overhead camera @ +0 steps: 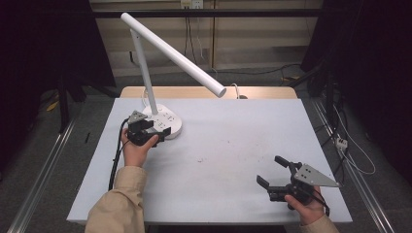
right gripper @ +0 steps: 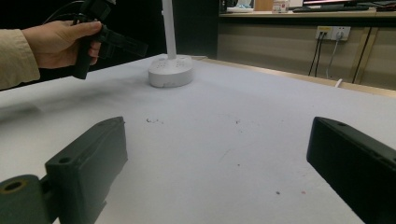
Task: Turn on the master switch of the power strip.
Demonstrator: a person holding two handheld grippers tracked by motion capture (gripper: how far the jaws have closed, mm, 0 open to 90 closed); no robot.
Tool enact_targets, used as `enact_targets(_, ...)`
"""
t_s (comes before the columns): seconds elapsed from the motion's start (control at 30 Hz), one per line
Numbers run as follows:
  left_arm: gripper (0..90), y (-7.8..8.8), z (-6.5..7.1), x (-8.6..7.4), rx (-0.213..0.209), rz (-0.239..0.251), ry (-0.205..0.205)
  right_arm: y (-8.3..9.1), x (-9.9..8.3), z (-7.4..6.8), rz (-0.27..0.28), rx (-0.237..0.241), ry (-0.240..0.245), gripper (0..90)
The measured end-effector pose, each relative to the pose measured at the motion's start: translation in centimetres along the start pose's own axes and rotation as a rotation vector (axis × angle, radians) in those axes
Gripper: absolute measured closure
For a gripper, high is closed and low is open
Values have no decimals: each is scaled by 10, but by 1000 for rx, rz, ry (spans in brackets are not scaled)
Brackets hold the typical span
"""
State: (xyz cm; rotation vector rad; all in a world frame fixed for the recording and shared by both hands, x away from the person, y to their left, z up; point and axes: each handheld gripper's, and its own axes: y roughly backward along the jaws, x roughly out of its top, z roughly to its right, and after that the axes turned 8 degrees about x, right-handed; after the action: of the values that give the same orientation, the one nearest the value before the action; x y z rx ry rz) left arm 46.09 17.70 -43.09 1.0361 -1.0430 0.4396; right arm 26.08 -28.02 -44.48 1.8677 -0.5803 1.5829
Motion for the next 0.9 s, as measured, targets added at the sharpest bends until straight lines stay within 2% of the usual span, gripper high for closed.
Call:
enact_targets(0.27, 130, 13, 8, -4, -24, 6, -25, 0, 0, 0, 1, 2, -1, 46)
enact_targets(0.47, 116, 22, 11, -8, -23, 2, -48, 0, 0, -1, -2, 2, 0, 46)
enact_targets(0.53, 115, 25, 12, -9, -29, 8, -43, 0, 0, -1, 0, 2, 3, 46)
enact_targets(0.63, 115, 29, 13, -11, -20, -1, -73, 0, 0, -1, -1, 2, 2, 47)
enact_targets(0.7, 115, 31, 13, -14, -24, 3, -62, -1, 1, -1, 1, 2, 1, 46)
enact_targets(0.9, 106, 38, 13, -22, -19, 3, -61, 0, 1, 0, 2, 2, 3, 46)
